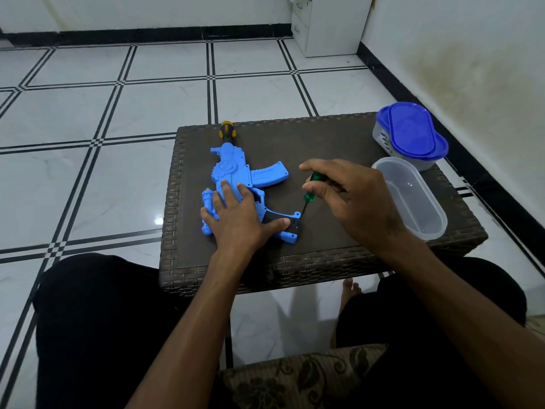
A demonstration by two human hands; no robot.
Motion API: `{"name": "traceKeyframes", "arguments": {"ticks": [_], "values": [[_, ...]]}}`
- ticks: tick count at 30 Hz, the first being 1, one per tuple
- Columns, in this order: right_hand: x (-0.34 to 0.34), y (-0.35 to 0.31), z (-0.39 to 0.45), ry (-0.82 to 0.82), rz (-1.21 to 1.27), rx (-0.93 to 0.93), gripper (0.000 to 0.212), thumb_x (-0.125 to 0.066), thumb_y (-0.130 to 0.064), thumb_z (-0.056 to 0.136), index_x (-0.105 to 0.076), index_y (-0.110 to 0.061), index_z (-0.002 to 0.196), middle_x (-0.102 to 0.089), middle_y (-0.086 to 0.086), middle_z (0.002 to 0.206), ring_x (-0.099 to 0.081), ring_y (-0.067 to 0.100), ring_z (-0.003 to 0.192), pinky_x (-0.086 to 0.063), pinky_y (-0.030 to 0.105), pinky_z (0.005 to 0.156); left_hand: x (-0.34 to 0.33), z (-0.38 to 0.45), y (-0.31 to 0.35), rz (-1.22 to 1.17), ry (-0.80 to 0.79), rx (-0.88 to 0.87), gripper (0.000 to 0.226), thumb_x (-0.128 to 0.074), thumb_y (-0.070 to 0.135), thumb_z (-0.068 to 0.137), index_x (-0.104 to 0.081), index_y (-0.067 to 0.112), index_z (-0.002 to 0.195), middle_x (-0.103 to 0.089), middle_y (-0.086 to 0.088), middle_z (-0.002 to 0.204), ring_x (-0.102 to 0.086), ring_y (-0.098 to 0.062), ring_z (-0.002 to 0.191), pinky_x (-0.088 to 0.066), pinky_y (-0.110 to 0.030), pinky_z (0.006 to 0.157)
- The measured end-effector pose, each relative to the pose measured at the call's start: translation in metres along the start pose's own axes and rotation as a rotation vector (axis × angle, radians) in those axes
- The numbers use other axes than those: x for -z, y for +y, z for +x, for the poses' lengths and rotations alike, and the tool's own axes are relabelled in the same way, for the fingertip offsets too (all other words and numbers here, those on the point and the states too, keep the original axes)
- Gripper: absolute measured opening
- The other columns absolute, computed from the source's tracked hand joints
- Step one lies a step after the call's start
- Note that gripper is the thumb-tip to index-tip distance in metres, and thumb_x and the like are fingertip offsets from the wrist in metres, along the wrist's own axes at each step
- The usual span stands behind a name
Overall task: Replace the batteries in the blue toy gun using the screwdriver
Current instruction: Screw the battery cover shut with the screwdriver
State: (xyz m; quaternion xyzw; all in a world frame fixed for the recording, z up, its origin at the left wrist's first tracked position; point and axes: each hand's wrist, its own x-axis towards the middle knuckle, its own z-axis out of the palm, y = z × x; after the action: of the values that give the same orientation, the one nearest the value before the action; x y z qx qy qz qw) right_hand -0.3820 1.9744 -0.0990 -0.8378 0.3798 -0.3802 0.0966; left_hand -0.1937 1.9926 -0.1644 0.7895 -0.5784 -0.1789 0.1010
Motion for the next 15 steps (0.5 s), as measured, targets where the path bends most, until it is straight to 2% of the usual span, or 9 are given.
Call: {"name": "traceKeyframes", "arguments": {"ticks": [5,9,12,15], "values": [[-0.0002,0.0015,-0.0015,0.009,0.007,-0.004,0.029,-0.066,-0.023,0.091,-0.069,-0.011,0.117,-0.073,0.002,0.097,-0.064,0.009,0.083,-0.052,0.020,0.075,-0.0011,0.0006,-0.0006,-0.006,0.006,0.003,0.118,-0.059,0.079,0.067,-0.008,0.017,0.154,0.012,-0.011,0.161,0.009,-0.033,0.148,0.003,-0.059,0.116],[-0.0020,0.0025,-0.0022,0.011,0.006,-0.003,0.029,-0.066,-0.021,0.091,-0.068,-0.009,0.117,-0.073,0.003,0.099,-0.062,0.005,0.084,-0.049,0.013,0.076,-0.0006,0.0003,-0.0006,-0.012,0.007,0.001,0.117,-0.059,0.078,0.068,-0.008,0.017,0.154,0.012,-0.012,0.161,0.009,-0.033,0.148,0.003,-0.059,0.116],[-0.0011,0.0016,-0.0019,0.012,0.016,-0.005,0.026,-0.066,-0.023,0.091,-0.069,-0.010,0.114,-0.072,0.001,0.098,-0.060,0.003,0.083,-0.051,0.017,0.075,-0.0006,0.0004,-0.0001,-0.011,-0.001,0.002,0.117,-0.058,0.079,0.068,-0.007,0.018,0.154,0.013,-0.011,0.161,0.010,-0.033,0.148,0.004,-0.059,0.116],[-0.0016,-0.0005,0.0013,-0.023,-0.011,-0.033,0.020,-0.067,-0.031,0.091,-0.066,-0.012,0.098,-0.066,-0.001,0.086,-0.056,0.010,0.072,-0.050,0.027,0.064,-0.0005,0.0006,0.0000,-0.007,0.001,0.005,0.117,-0.058,0.079,0.068,-0.007,0.018,0.154,0.013,-0.011,0.161,0.010,-0.033,0.148,0.004,-0.059,0.116]]}}
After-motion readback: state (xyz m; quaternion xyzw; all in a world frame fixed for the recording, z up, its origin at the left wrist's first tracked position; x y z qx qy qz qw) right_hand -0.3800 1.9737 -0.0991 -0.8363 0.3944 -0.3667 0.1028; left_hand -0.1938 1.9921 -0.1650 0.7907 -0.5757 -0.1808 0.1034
